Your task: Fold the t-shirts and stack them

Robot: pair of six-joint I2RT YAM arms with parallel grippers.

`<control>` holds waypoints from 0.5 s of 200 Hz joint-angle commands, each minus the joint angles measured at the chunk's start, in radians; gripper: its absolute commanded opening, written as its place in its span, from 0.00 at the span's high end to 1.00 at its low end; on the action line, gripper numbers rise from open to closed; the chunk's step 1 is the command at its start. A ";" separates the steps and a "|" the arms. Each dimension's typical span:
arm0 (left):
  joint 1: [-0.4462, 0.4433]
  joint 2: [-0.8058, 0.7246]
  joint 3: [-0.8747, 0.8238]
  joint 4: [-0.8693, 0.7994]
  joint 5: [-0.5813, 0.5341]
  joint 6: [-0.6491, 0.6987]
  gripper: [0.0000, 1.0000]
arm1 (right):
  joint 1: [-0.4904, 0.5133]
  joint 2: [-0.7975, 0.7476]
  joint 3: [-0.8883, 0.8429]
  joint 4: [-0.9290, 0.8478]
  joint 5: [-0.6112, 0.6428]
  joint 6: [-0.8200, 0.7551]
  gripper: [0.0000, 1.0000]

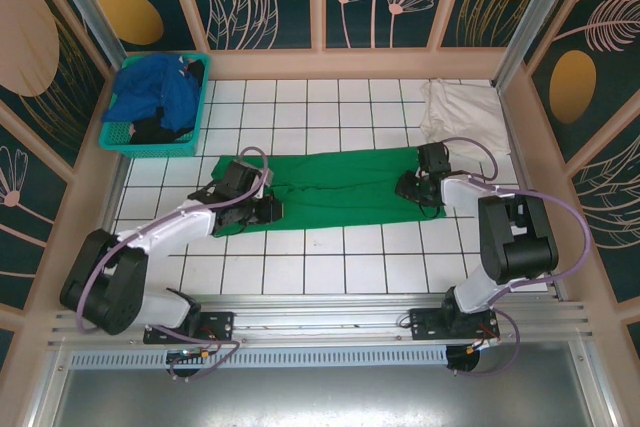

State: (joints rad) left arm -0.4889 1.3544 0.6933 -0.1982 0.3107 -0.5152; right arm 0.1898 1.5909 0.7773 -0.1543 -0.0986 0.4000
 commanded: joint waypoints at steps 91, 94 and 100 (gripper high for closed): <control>0.113 0.307 0.315 -0.026 -0.248 -0.076 0.57 | -0.028 0.118 0.239 -0.043 0.064 -0.035 0.59; 0.113 0.332 0.330 -0.024 -0.235 -0.071 0.59 | -0.032 0.123 0.242 -0.040 0.061 -0.036 0.59; 0.112 0.384 0.353 -0.018 -0.196 -0.063 0.63 | -0.038 0.134 0.249 -0.038 0.058 -0.036 0.59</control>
State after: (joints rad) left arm -0.3969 1.5742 0.9600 -0.2020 0.1287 -0.5690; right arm 0.1761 1.6749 0.9874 -0.1791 -0.0692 0.3801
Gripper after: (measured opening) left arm 0.435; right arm 0.414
